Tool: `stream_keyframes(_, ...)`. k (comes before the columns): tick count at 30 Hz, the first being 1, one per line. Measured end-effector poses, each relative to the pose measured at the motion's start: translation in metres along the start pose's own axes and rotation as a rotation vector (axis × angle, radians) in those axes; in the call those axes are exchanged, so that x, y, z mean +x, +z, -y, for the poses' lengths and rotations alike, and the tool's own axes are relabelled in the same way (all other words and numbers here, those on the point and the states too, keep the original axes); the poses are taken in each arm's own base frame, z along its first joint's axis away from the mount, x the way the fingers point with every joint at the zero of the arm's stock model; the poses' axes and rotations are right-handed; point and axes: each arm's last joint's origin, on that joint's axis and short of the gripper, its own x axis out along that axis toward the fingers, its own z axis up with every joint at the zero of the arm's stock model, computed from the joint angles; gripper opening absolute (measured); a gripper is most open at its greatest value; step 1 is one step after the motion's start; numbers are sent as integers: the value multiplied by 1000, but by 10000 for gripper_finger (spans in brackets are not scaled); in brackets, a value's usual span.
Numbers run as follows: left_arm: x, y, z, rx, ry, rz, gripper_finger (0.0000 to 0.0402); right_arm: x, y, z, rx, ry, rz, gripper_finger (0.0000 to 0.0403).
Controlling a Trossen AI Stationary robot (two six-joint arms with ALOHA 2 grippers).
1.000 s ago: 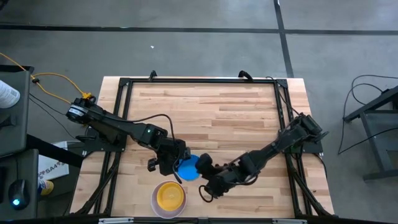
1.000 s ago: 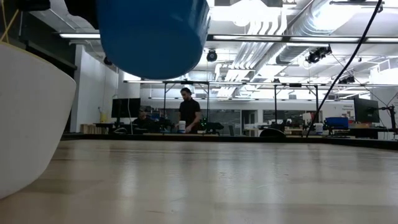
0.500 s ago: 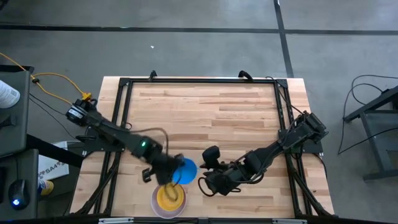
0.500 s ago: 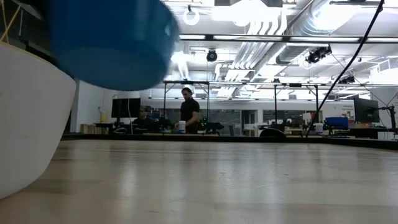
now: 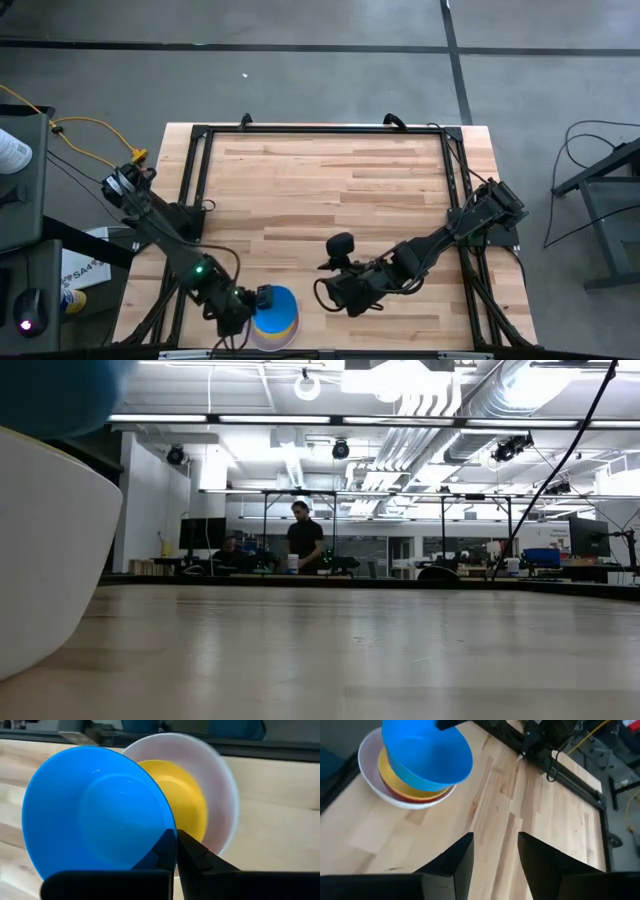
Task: Nest bowls inside each other
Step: Stack the blue bowl on top of the yellow bowl
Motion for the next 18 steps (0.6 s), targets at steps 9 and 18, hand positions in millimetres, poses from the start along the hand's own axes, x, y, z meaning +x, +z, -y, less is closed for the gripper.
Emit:
stream_keyframes(9, 5, 2, 13, -47, -61, -53, 0, -1, 8, 0, 165, 5, 76, 146)
stream_keyframes(18, 23, 1, 15, -16, -104, -94, 0, -4, 12, -4, 178, 14, 108, 146)
